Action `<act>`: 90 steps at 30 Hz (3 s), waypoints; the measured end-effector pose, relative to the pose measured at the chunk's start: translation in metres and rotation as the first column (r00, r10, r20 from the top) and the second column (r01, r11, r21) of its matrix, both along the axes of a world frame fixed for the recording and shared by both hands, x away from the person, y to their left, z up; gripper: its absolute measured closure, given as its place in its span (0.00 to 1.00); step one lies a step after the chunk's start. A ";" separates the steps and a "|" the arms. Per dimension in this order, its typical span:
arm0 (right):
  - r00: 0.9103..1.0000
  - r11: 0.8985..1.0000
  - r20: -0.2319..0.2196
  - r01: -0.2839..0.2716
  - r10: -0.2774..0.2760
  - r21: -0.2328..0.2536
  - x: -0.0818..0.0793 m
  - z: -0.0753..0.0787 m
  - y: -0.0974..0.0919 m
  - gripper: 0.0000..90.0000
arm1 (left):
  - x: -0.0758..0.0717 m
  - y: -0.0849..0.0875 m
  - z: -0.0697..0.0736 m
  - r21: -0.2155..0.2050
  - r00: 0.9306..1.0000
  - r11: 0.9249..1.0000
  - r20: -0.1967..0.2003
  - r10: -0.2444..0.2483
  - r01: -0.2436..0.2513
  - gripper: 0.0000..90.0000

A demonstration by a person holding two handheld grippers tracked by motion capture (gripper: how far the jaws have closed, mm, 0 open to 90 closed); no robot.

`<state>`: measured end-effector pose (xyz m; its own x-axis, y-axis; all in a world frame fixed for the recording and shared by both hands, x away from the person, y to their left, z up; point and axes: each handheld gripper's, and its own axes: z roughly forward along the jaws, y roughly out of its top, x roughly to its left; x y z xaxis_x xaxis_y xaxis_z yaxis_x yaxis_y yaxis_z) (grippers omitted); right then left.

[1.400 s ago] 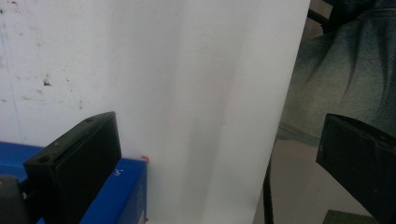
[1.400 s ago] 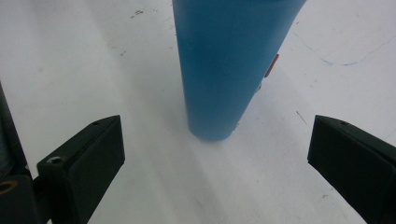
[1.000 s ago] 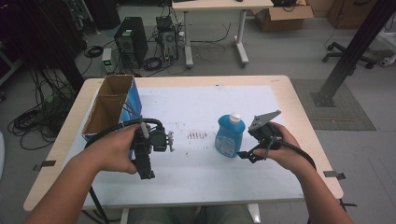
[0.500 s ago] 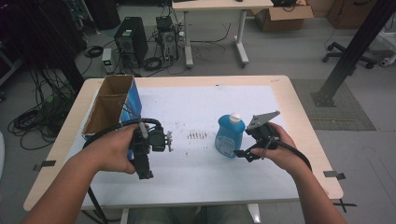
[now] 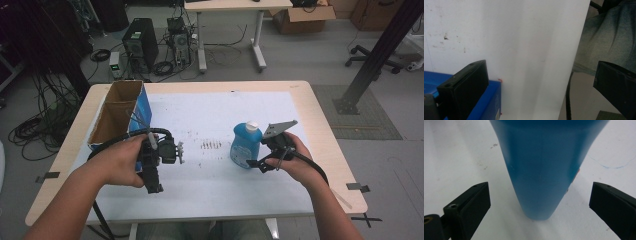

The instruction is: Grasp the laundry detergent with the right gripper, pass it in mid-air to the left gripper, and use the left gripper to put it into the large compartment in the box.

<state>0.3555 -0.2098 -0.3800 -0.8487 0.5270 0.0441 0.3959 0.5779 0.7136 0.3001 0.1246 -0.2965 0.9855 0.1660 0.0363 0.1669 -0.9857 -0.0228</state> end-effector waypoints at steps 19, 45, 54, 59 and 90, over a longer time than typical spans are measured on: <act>0.999 0.998 0.018 0.031 -0.032 0.061 0.003 -0.015 0.001 0.03 | -0.002 0.003 0.000 0.002 1.000 1.000 -0.002 0.000 0.000 0.00; 0.993 0.984 0.088 0.066 -0.081 0.163 0.001 -0.026 0.010 0.03 | -0.006 0.000 0.002 -0.007 1.000 1.000 0.004 -0.016 0.016 0.00; 0.988 0.981 0.103 0.092 -0.111 0.173 0.002 -0.030 0.012 0.02 | -0.007 0.001 0.000 -0.016 1.000 1.000 0.009 -0.014 0.015 0.00; 0.987 0.978 0.105 0.102 -0.123 0.184 0.002 -0.032 0.012 0.02 | -0.007 0.002 -0.001 -0.016 1.000 1.000 0.008 -0.017 0.018 0.00; 0.968 0.954 0.162 0.147 -0.193 0.261 -0.003 -0.038 0.016 0.19 | -0.009 0.005 0.000 -0.019 1.000 1.000 0.015 -0.019 0.019 0.00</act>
<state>0.3529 -0.1938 -0.4176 -0.7530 0.6567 0.0418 0.3215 0.3117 0.8941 0.2914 0.1292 -0.2969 0.9878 0.1481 0.0483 0.1483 -0.9889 -0.0012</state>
